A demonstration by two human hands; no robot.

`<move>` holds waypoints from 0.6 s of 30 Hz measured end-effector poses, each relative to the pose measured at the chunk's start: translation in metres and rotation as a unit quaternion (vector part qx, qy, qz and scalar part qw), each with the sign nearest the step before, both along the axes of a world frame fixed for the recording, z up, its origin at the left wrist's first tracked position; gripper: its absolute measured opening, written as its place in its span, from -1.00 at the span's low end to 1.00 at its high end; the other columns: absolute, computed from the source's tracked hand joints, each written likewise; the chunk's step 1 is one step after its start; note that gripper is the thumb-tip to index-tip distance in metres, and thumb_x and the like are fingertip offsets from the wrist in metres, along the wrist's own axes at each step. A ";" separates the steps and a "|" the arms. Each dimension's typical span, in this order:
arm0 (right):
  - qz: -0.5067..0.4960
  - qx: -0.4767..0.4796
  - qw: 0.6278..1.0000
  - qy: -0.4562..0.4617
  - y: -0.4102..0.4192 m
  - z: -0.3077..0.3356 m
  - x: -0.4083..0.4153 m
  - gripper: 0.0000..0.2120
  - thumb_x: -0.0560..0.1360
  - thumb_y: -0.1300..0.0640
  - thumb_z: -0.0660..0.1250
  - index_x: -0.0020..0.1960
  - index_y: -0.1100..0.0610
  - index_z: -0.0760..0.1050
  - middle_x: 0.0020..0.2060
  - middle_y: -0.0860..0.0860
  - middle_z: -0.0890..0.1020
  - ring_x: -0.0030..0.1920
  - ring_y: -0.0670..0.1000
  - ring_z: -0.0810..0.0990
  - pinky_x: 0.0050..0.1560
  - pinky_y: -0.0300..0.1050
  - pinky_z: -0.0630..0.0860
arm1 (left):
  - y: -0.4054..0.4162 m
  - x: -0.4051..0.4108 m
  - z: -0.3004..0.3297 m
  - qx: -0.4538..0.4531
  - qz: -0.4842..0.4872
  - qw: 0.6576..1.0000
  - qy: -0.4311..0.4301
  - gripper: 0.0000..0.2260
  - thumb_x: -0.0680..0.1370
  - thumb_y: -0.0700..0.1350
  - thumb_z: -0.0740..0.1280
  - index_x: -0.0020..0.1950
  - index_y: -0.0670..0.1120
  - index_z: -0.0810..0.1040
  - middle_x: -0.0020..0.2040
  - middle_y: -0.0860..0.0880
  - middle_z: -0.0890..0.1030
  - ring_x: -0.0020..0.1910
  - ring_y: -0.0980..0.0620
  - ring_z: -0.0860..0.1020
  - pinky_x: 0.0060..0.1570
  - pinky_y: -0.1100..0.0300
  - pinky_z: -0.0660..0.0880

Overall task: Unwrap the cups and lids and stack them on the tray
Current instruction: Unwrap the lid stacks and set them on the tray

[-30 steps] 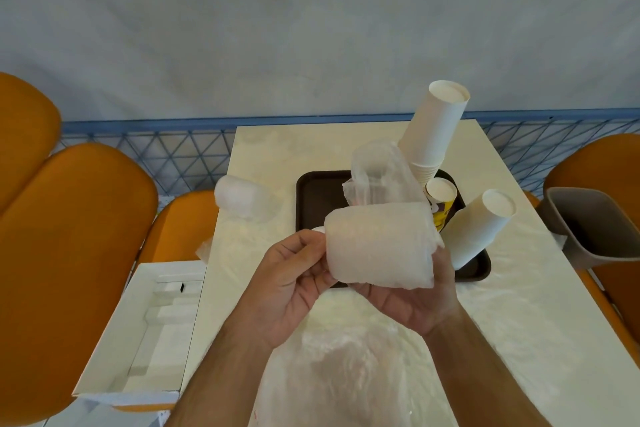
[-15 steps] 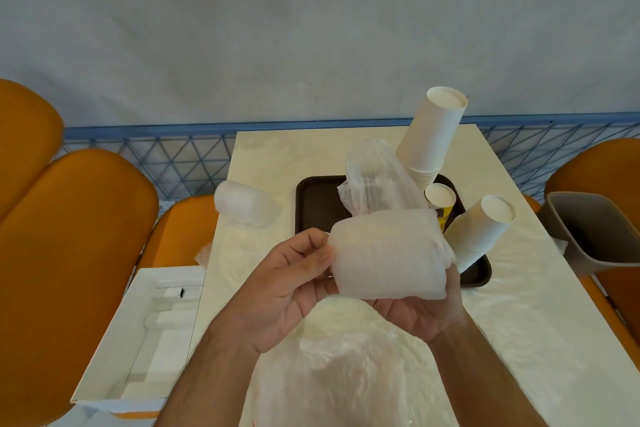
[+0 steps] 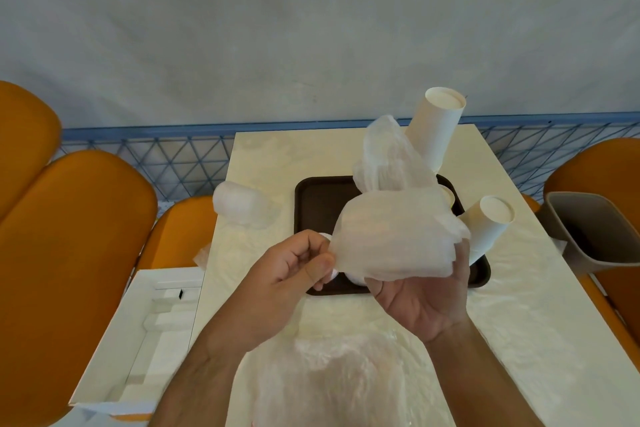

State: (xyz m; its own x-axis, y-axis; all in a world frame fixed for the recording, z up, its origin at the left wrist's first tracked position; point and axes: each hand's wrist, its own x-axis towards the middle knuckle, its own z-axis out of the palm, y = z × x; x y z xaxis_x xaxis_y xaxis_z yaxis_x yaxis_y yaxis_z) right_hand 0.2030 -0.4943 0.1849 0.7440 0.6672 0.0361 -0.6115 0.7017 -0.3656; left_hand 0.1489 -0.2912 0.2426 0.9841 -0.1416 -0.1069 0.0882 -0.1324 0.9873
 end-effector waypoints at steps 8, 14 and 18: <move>-0.086 -0.192 0.977 -0.043 0.010 0.030 -0.004 -0.13 0.23 -0.13 0.62 0.42 0.20 0.44 0.23 0.26 0.58 0.19 0.25 0.61 0.01 0.09 0.63 | -0.021 -0.007 0.013 0.259 0.045 0.940 -0.220 -0.58 0.40 0.27 0.43 0.13 0.25 0.31 0.12 0.29 0.36 0.09 0.29 0.42 -0.03 0.53 0.34; -0.062 -0.188 0.978 -0.065 0.017 0.036 -0.009 -0.32 0.28 -0.09 0.59 0.30 0.18 0.54 0.15 0.25 0.59 0.14 0.23 0.60 0.12 0.15 0.55 | -0.019 0.001 0.009 0.274 0.024 0.903 -0.329 -0.87 0.61 0.01 0.29 -0.02 -0.03 0.53 -0.02 0.15 0.49 -0.07 0.24 0.46 -0.05 0.50 0.34; -0.076 -0.143 0.987 0.010 0.020 0.038 -0.011 -0.14 0.22 -0.05 0.64 0.40 0.24 0.42 0.17 0.27 0.59 0.13 0.22 0.63 0.07 0.09 0.62 | -0.020 -0.001 0.009 0.283 -0.006 0.895 -0.345 -0.86 0.63 -0.06 0.26 -0.08 -0.07 0.54 -0.07 0.13 0.50 -0.09 0.12 0.48 -0.06 0.35 0.43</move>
